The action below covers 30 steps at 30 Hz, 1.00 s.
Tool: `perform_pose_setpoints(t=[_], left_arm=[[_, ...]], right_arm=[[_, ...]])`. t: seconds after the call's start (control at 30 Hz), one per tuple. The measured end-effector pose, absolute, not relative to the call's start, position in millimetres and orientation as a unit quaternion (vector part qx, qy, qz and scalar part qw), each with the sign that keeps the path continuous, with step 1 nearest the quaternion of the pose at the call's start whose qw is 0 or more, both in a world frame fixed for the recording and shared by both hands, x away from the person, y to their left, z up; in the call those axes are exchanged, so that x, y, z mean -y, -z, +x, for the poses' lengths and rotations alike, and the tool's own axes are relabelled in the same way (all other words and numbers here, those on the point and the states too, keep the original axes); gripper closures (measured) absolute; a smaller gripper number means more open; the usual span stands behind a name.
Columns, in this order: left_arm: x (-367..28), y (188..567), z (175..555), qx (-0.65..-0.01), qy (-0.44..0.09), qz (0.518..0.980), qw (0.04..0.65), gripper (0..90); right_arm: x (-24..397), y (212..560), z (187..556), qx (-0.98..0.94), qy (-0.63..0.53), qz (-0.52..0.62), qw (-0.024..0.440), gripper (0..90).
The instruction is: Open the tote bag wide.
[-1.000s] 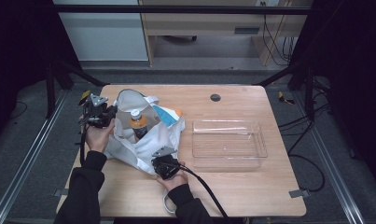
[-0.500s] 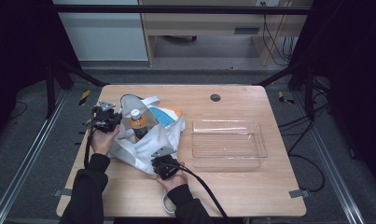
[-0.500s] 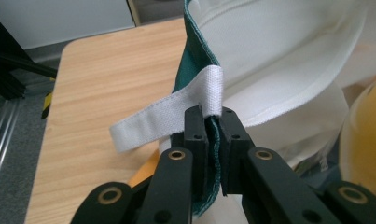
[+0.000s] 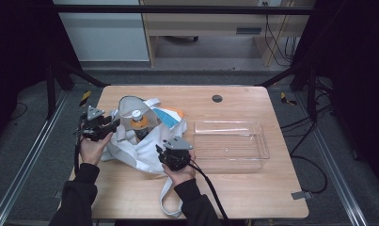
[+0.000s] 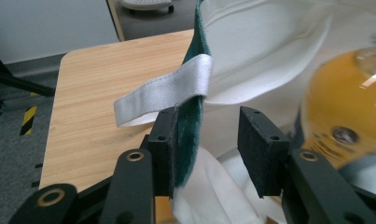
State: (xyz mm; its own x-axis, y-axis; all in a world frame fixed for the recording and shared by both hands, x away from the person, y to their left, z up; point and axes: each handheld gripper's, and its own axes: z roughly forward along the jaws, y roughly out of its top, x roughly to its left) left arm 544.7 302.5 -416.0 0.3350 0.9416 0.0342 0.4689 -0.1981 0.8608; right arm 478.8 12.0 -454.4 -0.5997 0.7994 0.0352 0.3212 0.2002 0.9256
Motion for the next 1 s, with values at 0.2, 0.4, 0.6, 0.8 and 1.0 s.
perform_pose_setpoints(t=[0.2,0.4,0.6,0.8,1.0], left_arm=[[-305.5,416.2,528.9,-0.485,-0.3,0.722,0.393,60.4],[-312.1,423.9,525.7,-0.498,-0.297,0.717,0.387,70.4],[-314.2,428.0,525.3,-0.497,-0.295,0.722,0.381,83.2],[-310.8,433.3,526.6,-0.491,-0.297,0.732,0.366,85.6],[-311.0,436.7,526.9,-0.491,-0.296,0.736,0.361,85.7]], right_arm=[[0.9,435.8,487.6,-0.705,-0.522,0.397,0.27,64.5],[3.3,427.3,500.4,-0.696,-0.508,0.41,0.298,64.3],[0.2,435.9,516.5,-0.703,-0.483,0.429,0.297,76.2],[-8.2,443.8,524.5,-0.714,-0.465,0.439,0.286,86.2],[-10.8,458.6,531.8,-0.718,-0.447,0.463,0.265,87.1]])
